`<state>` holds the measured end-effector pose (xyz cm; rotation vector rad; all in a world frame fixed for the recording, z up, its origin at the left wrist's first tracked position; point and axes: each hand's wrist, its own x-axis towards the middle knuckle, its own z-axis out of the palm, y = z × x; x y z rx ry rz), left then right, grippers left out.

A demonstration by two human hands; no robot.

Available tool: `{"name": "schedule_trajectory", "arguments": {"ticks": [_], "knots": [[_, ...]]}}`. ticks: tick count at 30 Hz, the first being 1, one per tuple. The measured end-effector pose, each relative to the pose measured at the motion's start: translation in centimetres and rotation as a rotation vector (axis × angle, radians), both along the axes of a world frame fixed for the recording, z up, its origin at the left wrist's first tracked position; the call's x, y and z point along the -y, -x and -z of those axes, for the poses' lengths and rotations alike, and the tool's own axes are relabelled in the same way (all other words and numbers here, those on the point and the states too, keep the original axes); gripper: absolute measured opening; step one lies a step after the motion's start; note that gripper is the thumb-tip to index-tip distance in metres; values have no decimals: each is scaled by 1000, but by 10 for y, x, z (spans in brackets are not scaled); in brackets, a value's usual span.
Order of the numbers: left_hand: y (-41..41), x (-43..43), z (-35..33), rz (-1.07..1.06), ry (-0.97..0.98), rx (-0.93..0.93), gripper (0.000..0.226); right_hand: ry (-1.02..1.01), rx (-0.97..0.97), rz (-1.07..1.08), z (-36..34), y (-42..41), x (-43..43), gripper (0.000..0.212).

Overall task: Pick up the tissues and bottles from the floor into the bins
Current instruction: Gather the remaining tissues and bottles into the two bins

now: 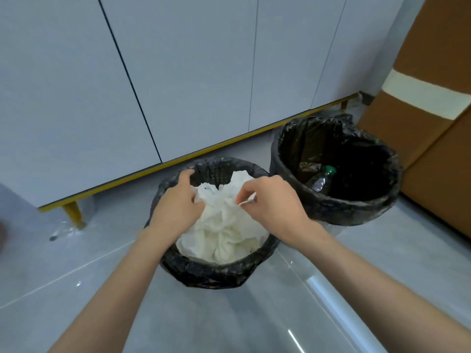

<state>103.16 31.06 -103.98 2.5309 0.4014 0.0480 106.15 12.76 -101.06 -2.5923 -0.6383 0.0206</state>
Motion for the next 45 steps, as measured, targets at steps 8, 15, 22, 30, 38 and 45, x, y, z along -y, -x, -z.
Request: {"name": "schedule_trajectory", "arguments": {"ticks": [8,15,22,30,38,45], "knots": [[-10,10,53,156,-159,-271,35,474,-428,-258,46,-6,-15,36],[-17,20,67,231,-336,-446,36,785,-579,-344,58,0,-39,38],[-11,31,53,154,-435,-223,40,670,-340,-320,37,-7,-22,36],[-1,63,8,48,-167,209,67,109,-147,-252,-14,-18,49,44],[-5,143,-35,159,53,498,38,-66,-30,-81,-42,-1,129,33],[-7,235,-43,378,157,511,31,-79,-66,190,-35,31,239,31]]}}
